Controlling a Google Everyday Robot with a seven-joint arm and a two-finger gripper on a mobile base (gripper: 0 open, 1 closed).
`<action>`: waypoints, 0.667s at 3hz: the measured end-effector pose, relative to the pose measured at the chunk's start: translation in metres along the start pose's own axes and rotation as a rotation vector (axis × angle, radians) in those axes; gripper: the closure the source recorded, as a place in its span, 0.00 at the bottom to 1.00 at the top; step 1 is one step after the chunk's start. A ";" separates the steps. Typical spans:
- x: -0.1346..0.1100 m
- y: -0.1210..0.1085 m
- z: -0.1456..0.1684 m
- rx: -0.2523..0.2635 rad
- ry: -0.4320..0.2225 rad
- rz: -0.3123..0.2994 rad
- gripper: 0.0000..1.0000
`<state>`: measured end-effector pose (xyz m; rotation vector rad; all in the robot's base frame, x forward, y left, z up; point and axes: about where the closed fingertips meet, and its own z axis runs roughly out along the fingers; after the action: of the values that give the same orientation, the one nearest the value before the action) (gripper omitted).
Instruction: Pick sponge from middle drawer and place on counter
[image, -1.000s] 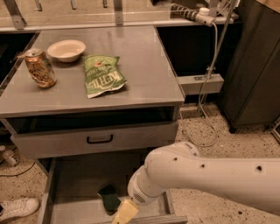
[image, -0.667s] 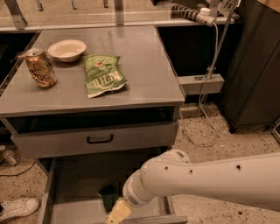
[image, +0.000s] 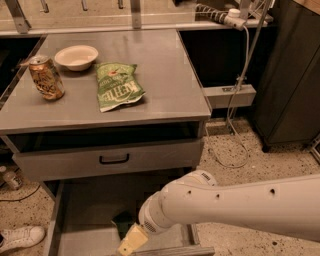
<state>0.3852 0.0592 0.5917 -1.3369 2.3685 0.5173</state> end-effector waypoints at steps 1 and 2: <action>0.000 -0.007 0.017 0.010 -0.035 0.058 0.00; -0.007 -0.026 0.033 0.063 -0.109 0.158 0.00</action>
Offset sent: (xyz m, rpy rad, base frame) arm 0.0421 0.0271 -0.0724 0.1017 -0.0381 -0.3116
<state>0.4159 0.0674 0.5636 -1.0719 2.3917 0.5405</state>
